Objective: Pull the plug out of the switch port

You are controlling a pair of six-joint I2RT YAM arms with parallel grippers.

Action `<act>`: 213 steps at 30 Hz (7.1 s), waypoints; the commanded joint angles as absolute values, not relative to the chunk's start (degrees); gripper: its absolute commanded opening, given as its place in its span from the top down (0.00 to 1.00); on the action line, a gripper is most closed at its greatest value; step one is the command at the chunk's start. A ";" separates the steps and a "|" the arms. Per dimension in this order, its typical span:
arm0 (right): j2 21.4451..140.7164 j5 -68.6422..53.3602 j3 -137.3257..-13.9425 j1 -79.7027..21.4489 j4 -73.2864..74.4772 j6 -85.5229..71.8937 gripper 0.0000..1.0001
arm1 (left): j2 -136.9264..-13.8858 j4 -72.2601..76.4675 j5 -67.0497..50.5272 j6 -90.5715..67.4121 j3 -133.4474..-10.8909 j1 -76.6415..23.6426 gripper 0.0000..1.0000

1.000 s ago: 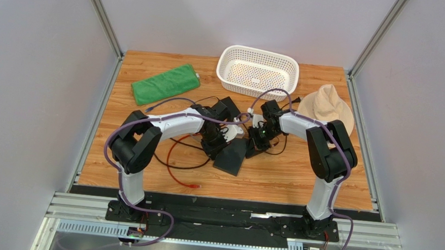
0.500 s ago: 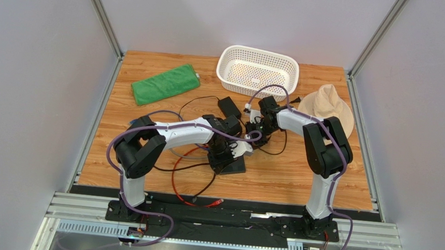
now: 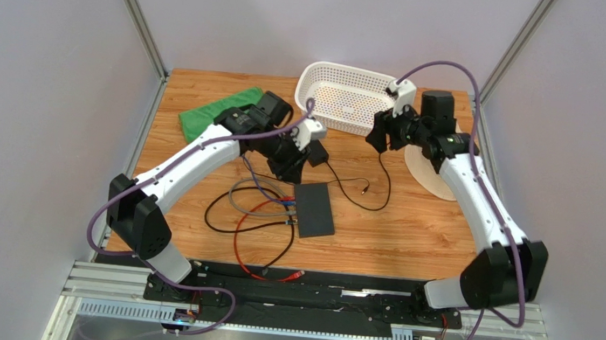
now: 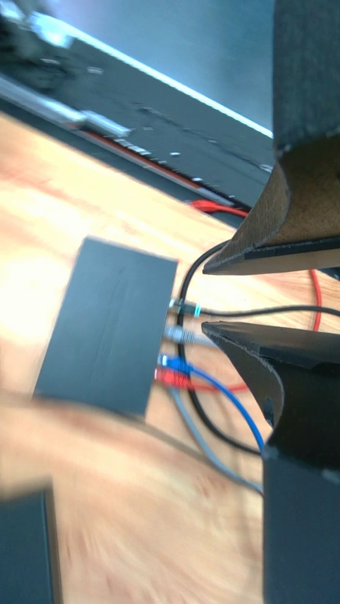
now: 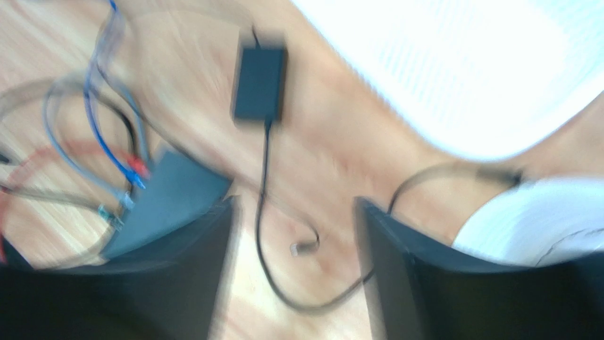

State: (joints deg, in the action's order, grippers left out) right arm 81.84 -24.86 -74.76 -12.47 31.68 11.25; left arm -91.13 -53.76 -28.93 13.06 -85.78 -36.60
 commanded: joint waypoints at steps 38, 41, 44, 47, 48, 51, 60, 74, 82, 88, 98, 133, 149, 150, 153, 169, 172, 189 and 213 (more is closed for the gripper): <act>101.07 -36.56 -74.19 -34.27 34.02 18.99 0.38 | -94.57 -31.47 -38.32 -5.09 -71.28 -8.80 0.20; 102.30 -35.25 -71.99 -35.24 29.98 16.09 0.41 | -93.96 -30.42 -35.43 -5.62 -69.26 -8.44 0.16; 103.88 -34.54 -70.93 -35.33 27.60 12.93 0.49 | -92.55 -27.95 -35.68 -6.77 -66.63 -8.70 0.16; 104.76 -32.53 -69.97 -35.42 25.76 11.25 0.62 | -93.07 -26.81 -38.66 -5.28 -65.13 -9.40 0.20; 104.77 -32.17 -69.70 -35.51 24.53 10.90 0.64 | -93.60 -26.20 -39.11 -5.10 -64.87 -9.58 0.21; 104.50 -30.68 -68.65 -36.03 23.03 10.11 0.66 | -95.61 -26.19 -42.44 -4.05 -65.91 -9.93 0.27; 105.56 -26.19 -64.51 -36.12 23.82 8.17 0.77 | -101.06 -28.64 -47.29 2.54 -68.55 -17.56 0.34; 102.04 -25.84 -60.91 -36.21 23.64 8.79 0.77 | -110.38 -30.50 -48.06 4.83 -70.31 -20.48 0.41; 101.16 -25.66 -59.15 -36.30 23.29 9.05 0.77 | -116.54 -32.95 -55.98 6.33 -74.35 -20.92 0.45; 100.64 -24.96 -59.50 -36.21 23.29 9.67 0.77 | -117.69 -35.07 -56.60 7.38 -76.20 -20.92 0.50; 101.07 -24.87 -58.89 -36.12 22.85 9.49 0.75 | -117.42 -34.81 -55.55 9.58 -76.55 -21.88 0.49; 99.93 -24.08 -57.74 -35.95 22.06 9.49 0.75 | -124.10 -37.79 -56.26 9.85 -77.61 -23.82 0.55; 100.90 -24.87 -58.97 -34.19 22.67 9.23 0.76 | -127.44 -44.64 -62.38 17.04 -81.82 -26.02 0.51; 100.90 -25.05 -59.06 -34.02 23.11 9.32 0.76 | -128.05 -47.87 -64.14 20.71 -83.13 -25.93 0.51; 101.25 -25.57 -59.59 -33.05 23.64 9.58 0.76 | -130.33 -54.47 -68.20 25.91 -85.59 -25.84 0.50; 101.16 -26.19 -59.33 -32.17 22.24 8.44 0.75 | -133.77 -54.32 -68.38 24.08 -86.84 -25.93 0.74; 101.25 -26.10 -59.41 -32.17 22.24 8.35 0.75 | -134.30 -54.58 -68.47 23.99 -87.19 -25.93 0.86; 102.04 -26.19 -59.50 -32.26 22.06 7.47 0.75 | -140.01 -65.83 -65.30 28.21 -98.44 -25.49 1.00; 102.74 -23.90 -59.15 -32.17 20.57 5.45 0.86 | -135.80 -64.07 -63.55 25.84 -88.24 -23.21 1.00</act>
